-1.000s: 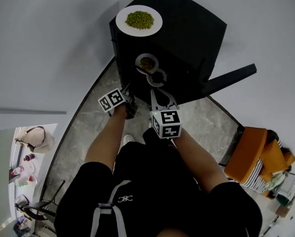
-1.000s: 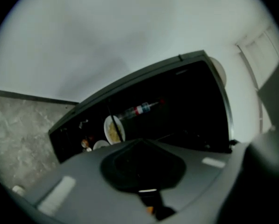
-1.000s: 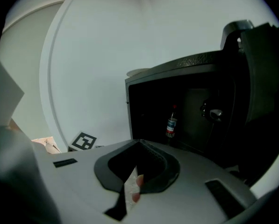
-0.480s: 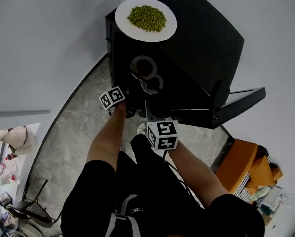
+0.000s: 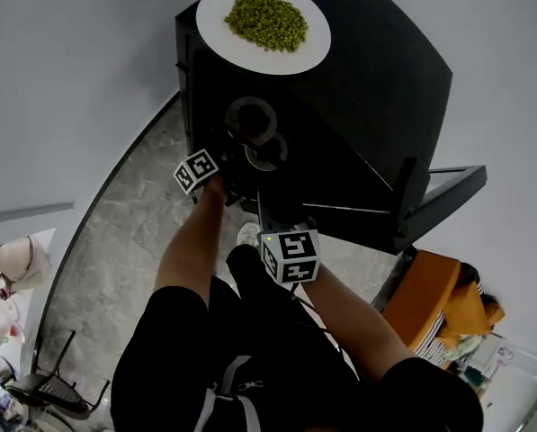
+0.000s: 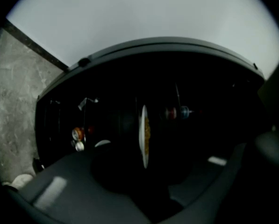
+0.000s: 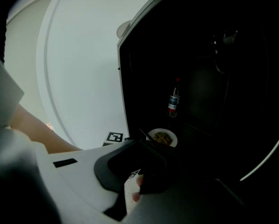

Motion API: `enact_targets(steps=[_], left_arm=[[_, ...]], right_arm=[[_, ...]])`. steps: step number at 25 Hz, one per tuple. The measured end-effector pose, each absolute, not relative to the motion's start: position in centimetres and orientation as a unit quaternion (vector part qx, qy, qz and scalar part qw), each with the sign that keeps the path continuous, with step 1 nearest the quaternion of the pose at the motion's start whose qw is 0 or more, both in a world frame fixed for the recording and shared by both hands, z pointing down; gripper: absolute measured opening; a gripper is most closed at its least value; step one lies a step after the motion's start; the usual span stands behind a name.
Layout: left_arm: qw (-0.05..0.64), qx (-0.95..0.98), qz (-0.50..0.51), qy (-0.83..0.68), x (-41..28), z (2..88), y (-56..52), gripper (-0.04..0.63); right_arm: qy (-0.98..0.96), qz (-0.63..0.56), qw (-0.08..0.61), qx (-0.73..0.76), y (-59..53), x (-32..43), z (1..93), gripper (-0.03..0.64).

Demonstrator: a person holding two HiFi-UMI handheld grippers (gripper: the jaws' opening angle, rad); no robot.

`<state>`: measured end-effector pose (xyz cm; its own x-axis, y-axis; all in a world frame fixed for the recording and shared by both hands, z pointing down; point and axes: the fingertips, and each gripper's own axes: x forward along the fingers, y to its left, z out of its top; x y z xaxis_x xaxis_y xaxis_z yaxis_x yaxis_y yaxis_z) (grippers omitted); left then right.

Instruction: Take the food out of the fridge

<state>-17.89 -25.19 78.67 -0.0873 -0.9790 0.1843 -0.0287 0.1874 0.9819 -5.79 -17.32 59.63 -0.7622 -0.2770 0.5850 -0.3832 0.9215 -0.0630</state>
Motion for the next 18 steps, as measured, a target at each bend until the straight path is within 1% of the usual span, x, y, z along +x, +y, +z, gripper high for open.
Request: enact_targets(steps=[4, 7, 10, 11, 18], left_arm=[[0.512, 0.444, -0.464, -0.570, -18.2, 78.8, -26.5, 0.106], [0.511, 0.443, -0.468, -0.569, -18.4, 78.8, -27.1, 0.066], [0.507, 0.440, -0.487, -0.559, -18.3, 78.7, -27.0, 0.063], [0.506, 0.439, -0.493, -0.555, -18.3, 78.6, -27.0, 0.040], [0.507, 0.431, -0.516, -0.540, -17.7, 78.4, -25.5, 0.029]], right_arm=[[-0.931, 0.090, 0.303, 0.180, -17.8, -5.6, 60.2, -0.009], [-0.931, 0.089, 0.304, 0.180, -18.1, -5.8, 60.2, -0.009], [-0.932, 0.091, 0.306, 0.174, -18.0, -6.0, 60.1, -0.009], [-0.932, 0.091, 0.307, 0.172, -17.9, -6.0, 60.1, -0.011], [-0.932, 0.092, 0.312, 0.158, -17.1, -6.0, 60.4, -0.009]])
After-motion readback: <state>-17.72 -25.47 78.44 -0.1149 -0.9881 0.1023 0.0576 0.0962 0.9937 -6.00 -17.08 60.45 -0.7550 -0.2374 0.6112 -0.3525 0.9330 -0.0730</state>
